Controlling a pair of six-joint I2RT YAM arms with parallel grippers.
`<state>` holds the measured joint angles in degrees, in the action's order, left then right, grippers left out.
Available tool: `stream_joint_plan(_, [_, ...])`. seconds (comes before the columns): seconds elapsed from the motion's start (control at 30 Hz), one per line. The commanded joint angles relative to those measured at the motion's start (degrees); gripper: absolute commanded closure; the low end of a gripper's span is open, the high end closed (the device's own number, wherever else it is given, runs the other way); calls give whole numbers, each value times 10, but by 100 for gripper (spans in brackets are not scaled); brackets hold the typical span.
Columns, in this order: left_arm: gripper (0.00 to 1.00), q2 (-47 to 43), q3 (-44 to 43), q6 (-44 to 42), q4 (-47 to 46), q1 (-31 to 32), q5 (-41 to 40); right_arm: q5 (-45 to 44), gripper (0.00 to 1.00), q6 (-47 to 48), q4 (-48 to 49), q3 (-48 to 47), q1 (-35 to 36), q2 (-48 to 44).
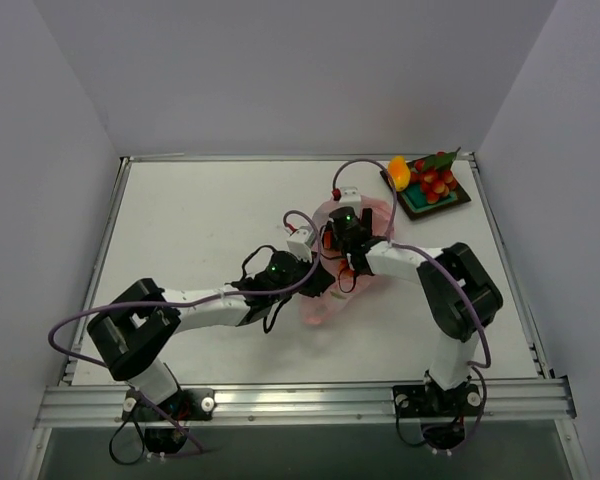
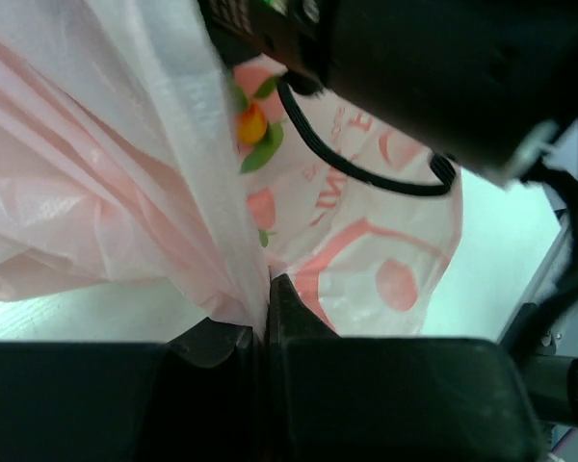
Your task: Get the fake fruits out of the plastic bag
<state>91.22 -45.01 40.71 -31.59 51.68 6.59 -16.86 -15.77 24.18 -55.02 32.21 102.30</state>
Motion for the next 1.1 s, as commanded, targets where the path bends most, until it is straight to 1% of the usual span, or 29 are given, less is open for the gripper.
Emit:
stream_joint_plan(0.0, [98,1,-2,6,-22,1,13,8,4,13,53,-32,-13,40])
stream_joint_plan(0.07, [98,4,1,10,-23,0,13,3,11,10,80,-28,-14,48])
stream_joint_plan(0.17, [98,7,4,12,-27,-1,13,-8,16,15,93,-29,-14,54])
stream_joint_plan(0.23, [98,12,6,17,-32,-1,14,1,16,21,132,-23,-18,62])
stream_joint_plan(0.37, [98,7,13,18,-27,-1,11,2,49,24,150,-21,-21,68])
stream_joint_plan(0.43, [98,0,13,14,-17,-1,5,5,63,20,152,-7,-19,42])
stream_joint_plan(0.47, [98,-2,11,10,-12,-1,4,7,72,16,148,11,-18,26])
stream_joint_plan(0.5, [98,-3,7,5,-8,-2,0,12,75,2,143,22,-17,9])
stream_joint_plan(0.53, [98,-3,0,2,-3,-2,2,18,75,-5,136,34,-14,-29])
stream_joint_plan(0.6, [98,-6,-7,-5,2,-4,-2,44,75,-23,105,69,-6,-72])
stream_joint_plan(0.63, [98,-8,-11,-6,3,-6,-3,51,75,-29,87,78,7,-113])
stream_joint_plan(0.7, [98,-10,-16,-10,6,-10,-3,66,75,-44,31,103,22,-174])
stream_joint_plan(0.77, [98,-14,-20,-11,4,-11,-4,59,75,-53,-31,118,46,-214])
stream_joint_plan(0.8, [98,-16,-22,-11,3,-13,-5,51,75,-58,-47,135,53,-257])
stream_joint_plan(0.87, [98,-19,-30,-11,2,-13,-6,73,79,-73,-76,156,61,-299])
stream_joint_plan(0.9, [98,-18,-33,-11,1,-13,-4,91,80,-75,-82,175,63,-337])
stream_joint_plan(0.93, [98,-17,-37,-11,0,-13,-1,113,81,-79,-87,183,64,-355])
stream_joint_plan(1.0, [98,-20,-42,-10,-3,-14,3,116,80,-83,-116,187,68,-406])
stream_joint_plan(1.07, [98,-30,-40,-10,-6,-14,-3,111,80,-84,-157,174,71,-437])
